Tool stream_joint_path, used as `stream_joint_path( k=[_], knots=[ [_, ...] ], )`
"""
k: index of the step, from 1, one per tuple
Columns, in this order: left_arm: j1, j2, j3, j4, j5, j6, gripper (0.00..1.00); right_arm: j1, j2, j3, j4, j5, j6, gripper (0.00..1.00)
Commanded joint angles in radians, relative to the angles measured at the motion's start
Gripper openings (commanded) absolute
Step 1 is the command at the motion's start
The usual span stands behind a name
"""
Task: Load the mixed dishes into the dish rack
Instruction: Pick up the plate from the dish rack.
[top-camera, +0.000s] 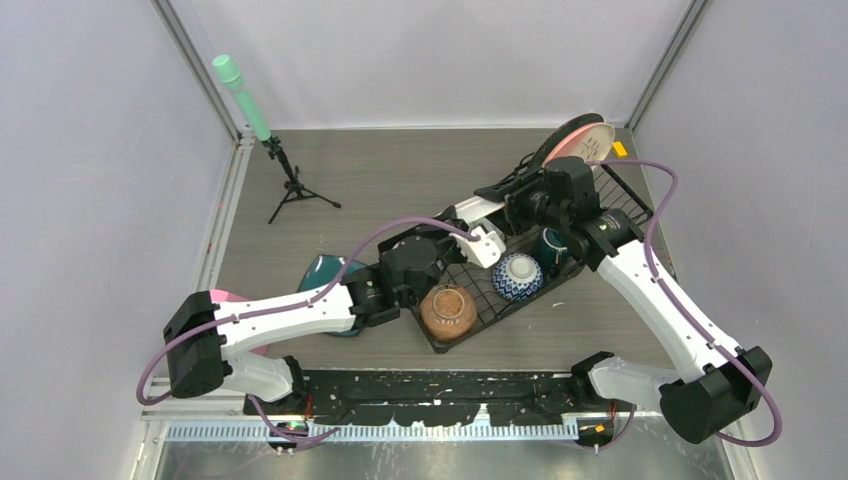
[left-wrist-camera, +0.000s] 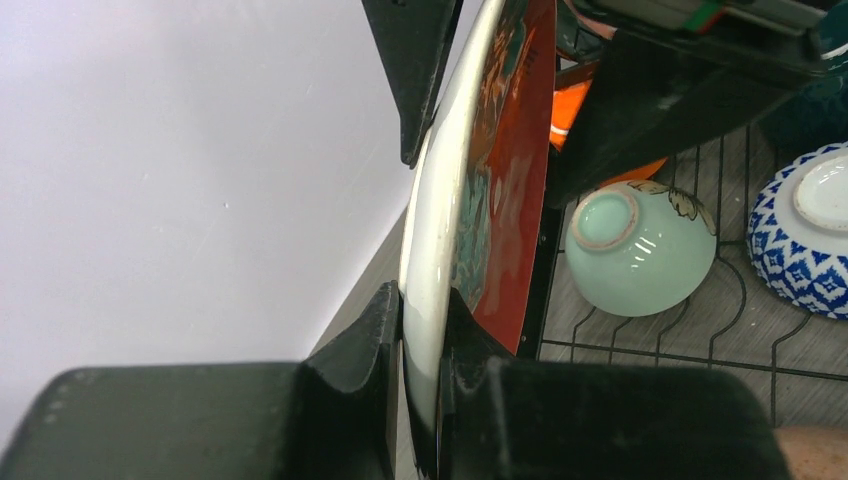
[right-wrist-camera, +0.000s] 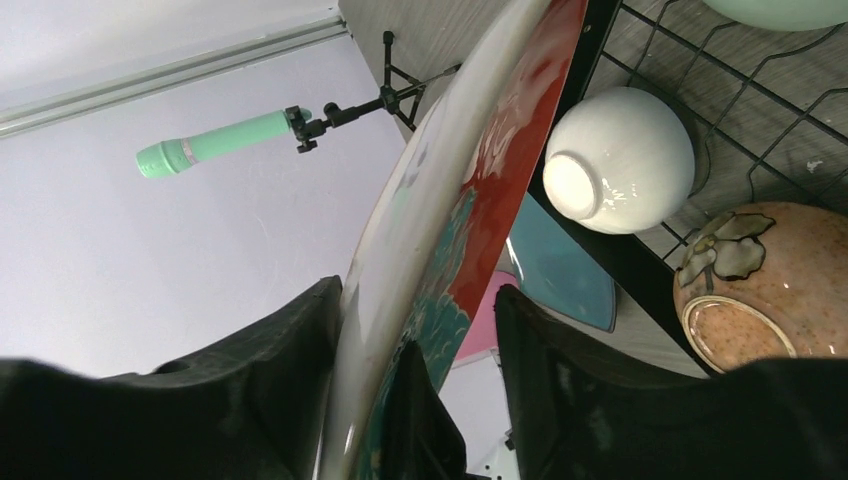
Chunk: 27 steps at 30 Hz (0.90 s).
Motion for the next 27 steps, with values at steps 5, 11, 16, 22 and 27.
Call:
stream_joint_path(
  k=[5,11,16,22,27],
  knots=[
    [-0.018,-0.02,0.032,0.278,-0.076,0.077,0.0,0.036,-0.024,0.025,0.026,0.126,0.027,0.22],
    [-0.019,-0.012,0.031,0.255,-0.083,0.05,0.0,0.038,-0.07,0.008,0.04,0.199,0.011,0.01],
    [-0.018,-0.024,0.024,0.19,-0.058,-0.033,0.0,0.038,-0.086,0.031,0.049,0.234,-0.039,0.0],
    [-0.017,-0.042,0.023,0.11,0.019,-0.132,0.01,0.038,-0.094,0.06,0.074,0.244,-0.076,0.0],
    [0.004,-0.022,0.045,0.087,0.092,-0.194,0.0,0.038,-0.125,0.096,0.057,0.291,-0.11,0.0]
  ],
)
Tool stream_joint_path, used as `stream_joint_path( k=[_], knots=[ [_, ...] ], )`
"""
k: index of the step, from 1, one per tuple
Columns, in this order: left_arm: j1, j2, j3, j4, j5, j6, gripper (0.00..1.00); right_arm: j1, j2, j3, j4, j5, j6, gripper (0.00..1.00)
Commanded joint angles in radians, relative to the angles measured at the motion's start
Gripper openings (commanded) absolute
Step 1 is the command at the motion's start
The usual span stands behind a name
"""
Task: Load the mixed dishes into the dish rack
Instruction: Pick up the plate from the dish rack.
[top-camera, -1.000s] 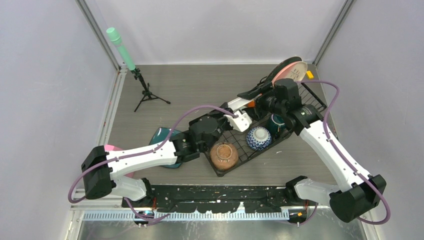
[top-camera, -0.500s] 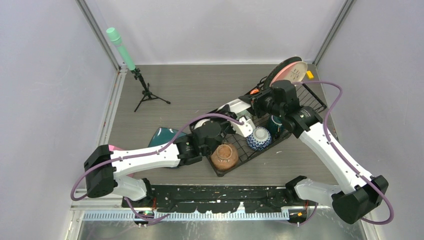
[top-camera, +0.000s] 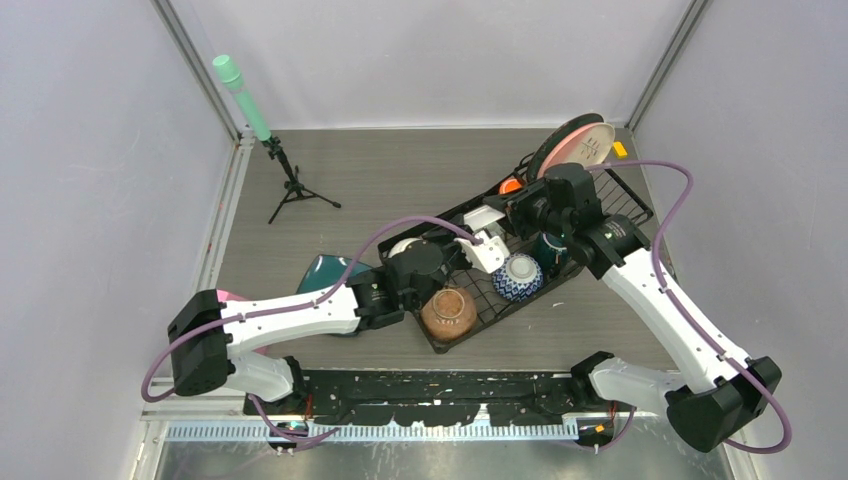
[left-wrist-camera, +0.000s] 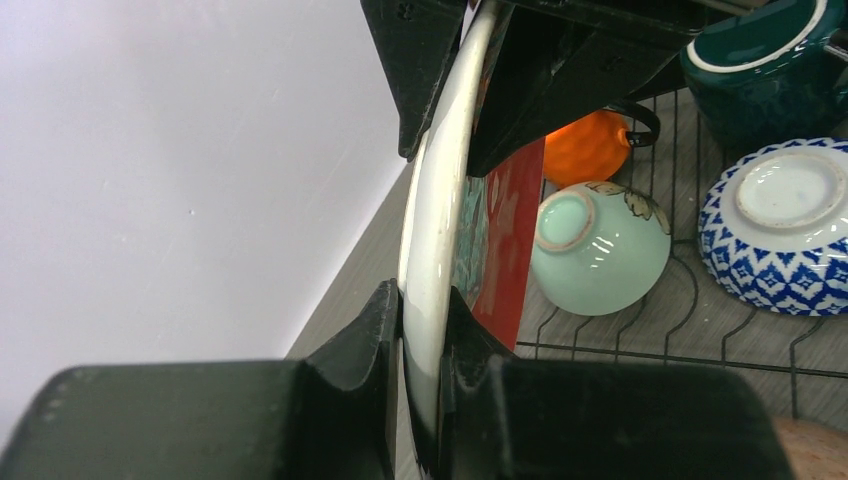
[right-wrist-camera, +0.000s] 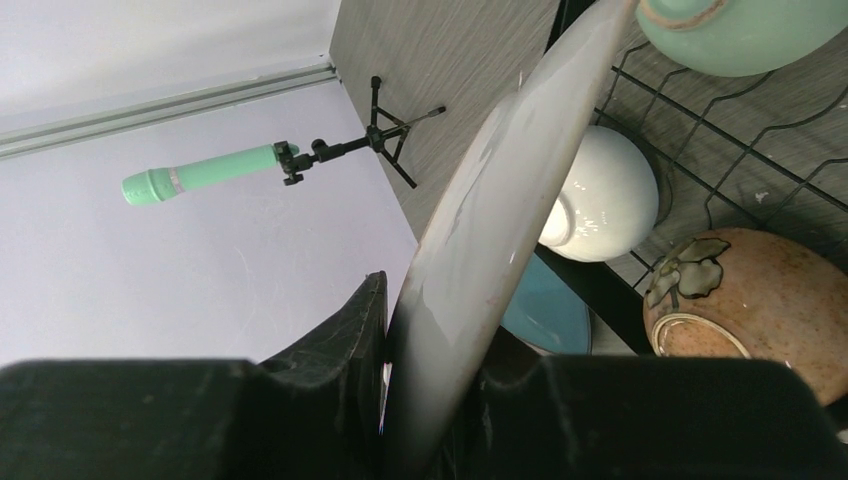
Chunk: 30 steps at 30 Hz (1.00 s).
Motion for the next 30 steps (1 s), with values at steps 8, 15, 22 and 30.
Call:
stream_joint_path(
  k=[8,15,22,30],
  knots=[
    [0.036,0.034,0.11,0.129,0.119,-0.149,0.0,-0.006,-0.128,0.091,0.05,0.149,-0.061,0.26],
    [0.036,0.075,0.127,0.178,0.069,-0.117,0.0,-0.006,-0.146,0.056,0.011,0.143,-0.001,0.58],
    [0.036,0.083,0.132,0.202,0.051,-0.083,0.0,-0.006,-0.127,0.049,-0.043,0.132,0.021,0.62],
    [0.024,0.074,0.106,0.277,0.029,0.028,0.0,-0.008,-0.078,0.049,-0.092,0.155,0.033,0.63]
  ],
)
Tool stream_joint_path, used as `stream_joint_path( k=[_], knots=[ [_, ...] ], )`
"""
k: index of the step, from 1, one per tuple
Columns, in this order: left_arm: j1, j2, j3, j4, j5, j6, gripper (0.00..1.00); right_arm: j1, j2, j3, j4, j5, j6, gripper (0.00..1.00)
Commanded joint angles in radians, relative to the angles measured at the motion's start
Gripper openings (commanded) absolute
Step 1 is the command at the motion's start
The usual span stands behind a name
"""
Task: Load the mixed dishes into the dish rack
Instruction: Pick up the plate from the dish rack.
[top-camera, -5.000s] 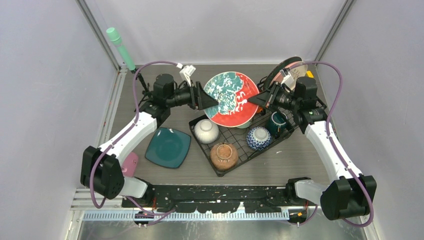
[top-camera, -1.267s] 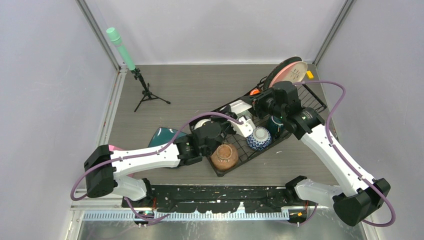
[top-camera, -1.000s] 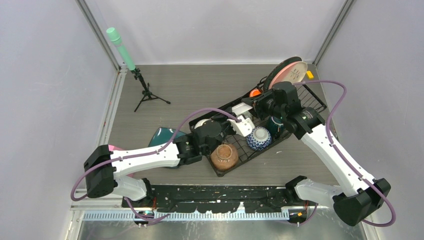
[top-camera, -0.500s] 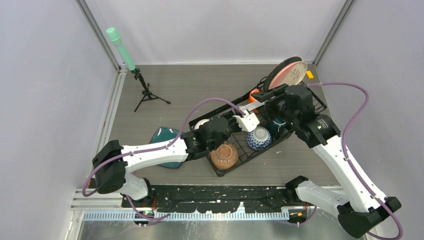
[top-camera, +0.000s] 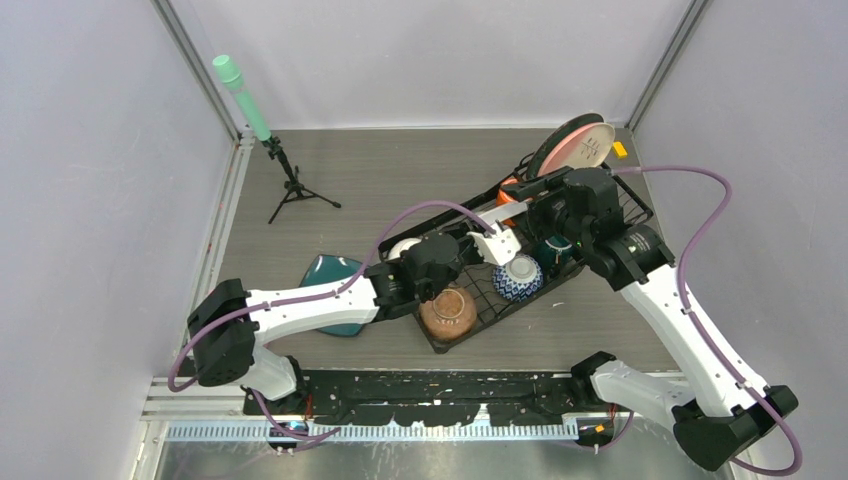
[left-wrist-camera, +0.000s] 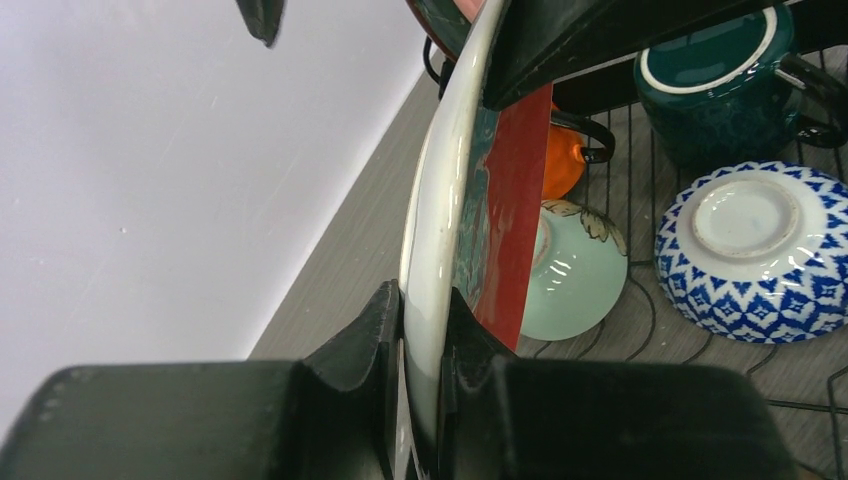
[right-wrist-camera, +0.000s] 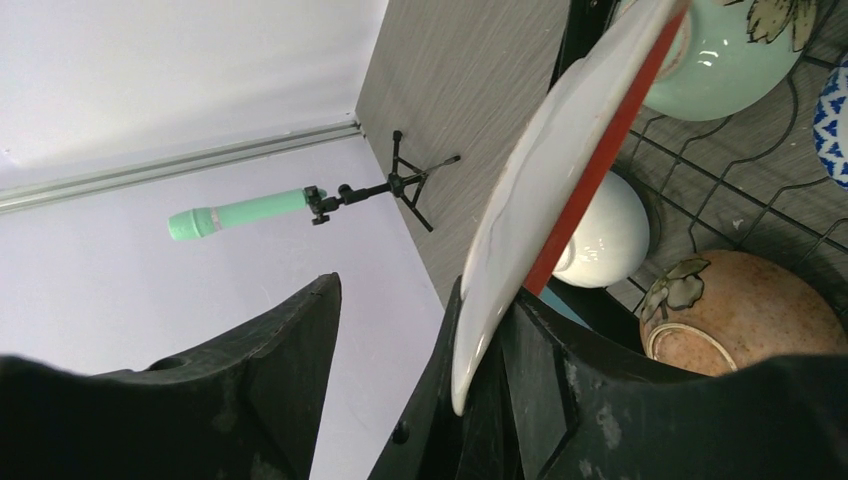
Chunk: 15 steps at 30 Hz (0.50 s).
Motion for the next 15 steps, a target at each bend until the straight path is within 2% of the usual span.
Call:
stream_joint_path(
  k=[1,9,15],
  knots=[
    [-0.01,-0.04,0.039,0.28,-0.054,0.091,0.0,-0.001,0.03,0.018,-0.002,0.044,0.023,0.63],
    [-0.026,-0.032,0.024,0.353,-0.053,0.16,0.0,-0.001,0.064,0.004,0.031,0.03,0.052,0.56],
    [-0.035,-0.03,0.022,0.354,-0.046,0.173,0.0,-0.001,0.055,0.012,0.066,0.059,0.031,0.38]
  ],
)
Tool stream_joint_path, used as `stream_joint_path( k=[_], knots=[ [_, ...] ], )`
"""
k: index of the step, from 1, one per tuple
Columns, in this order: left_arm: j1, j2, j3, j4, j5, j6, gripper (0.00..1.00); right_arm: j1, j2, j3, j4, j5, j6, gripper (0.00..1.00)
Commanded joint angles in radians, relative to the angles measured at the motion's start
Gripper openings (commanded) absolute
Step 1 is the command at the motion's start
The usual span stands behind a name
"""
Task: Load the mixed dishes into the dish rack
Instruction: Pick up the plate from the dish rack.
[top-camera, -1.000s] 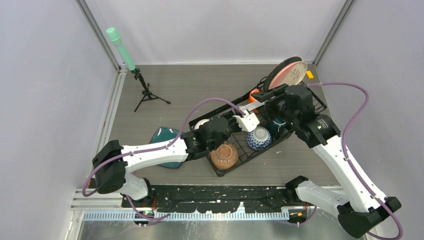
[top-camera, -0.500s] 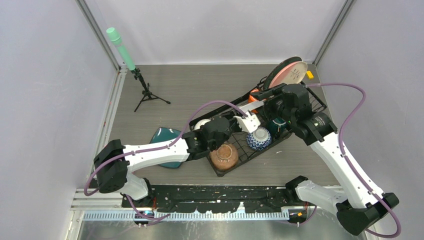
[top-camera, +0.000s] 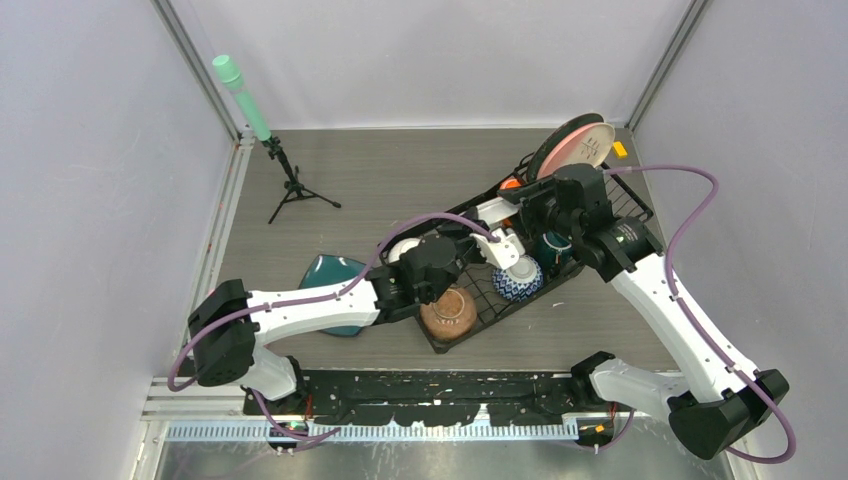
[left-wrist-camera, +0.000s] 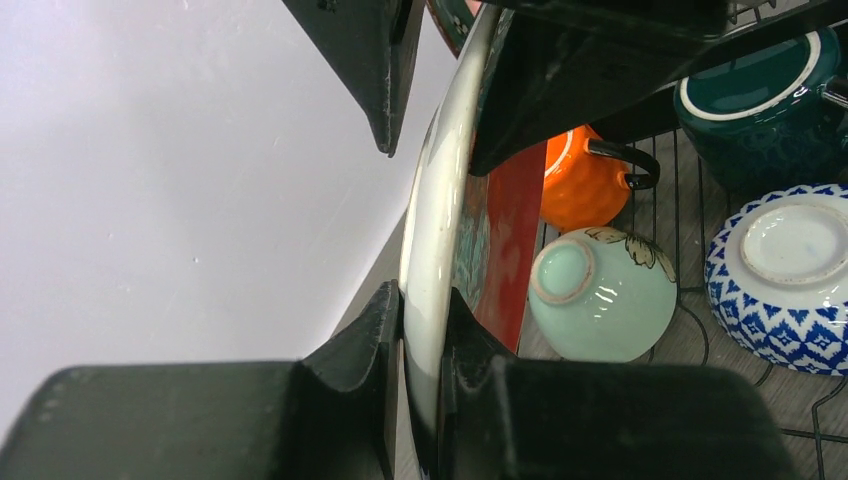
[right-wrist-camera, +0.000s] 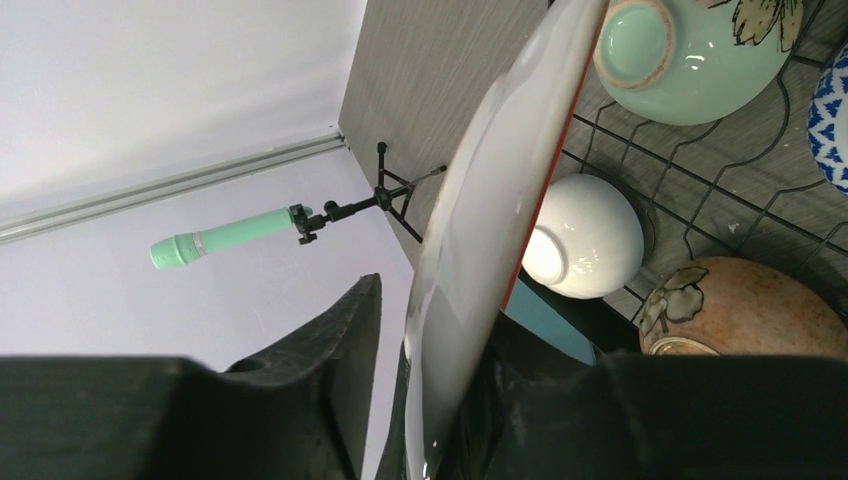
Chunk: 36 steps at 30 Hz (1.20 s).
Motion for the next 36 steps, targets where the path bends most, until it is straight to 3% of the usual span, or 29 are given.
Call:
stream_joint_path(
  k=[1,7,11,17,20,26,29,36],
  knots=[
    [-0.01,-0.031,0.03,0.254,-0.003,0.035,0.0,-0.001,-0.007,0.012,0.056,0.051,-0.001,0.37],
    [-0.014,-0.031,0.024,0.273,-0.002,0.042,0.0,-0.001,-0.007,-0.001,0.069,0.041,-0.019,0.02],
    [-0.012,-0.037,0.022,0.254,-0.004,0.015,0.01,-0.001,-0.041,0.01,0.093,0.083,-0.079,0.0],
    [-0.013,-0.04,0.022,0.191,0.001,-0.071,0.36,-0.001,-0.072,0.042,0.104,0.115,-0.135,0.0],
    [-0.011,-0.04,0.022,0.159,0.016,-0.119,0.37,-0.001,-0.078,0.043,0.104,0.126,-0.145,0.0],
    [-0.012,-0.049,0.019,0.129,0.022,-0.168,0.63,-0.001,-0.085,0.073,0.08,0.162,-0.175,0.0],
    [-0.005,-0.066,0.005,0.12,0.029,-0.195,0.63,-0.001,-0.088,0.096,0.063,0.179,-0.192,0.0],
    [0.006,-0.122,-0.028,0.096,0.038,-0.259,0.85,-0.001,-0.092,0.146,0.037,0.199,-0.226,0.0]
  ],
)
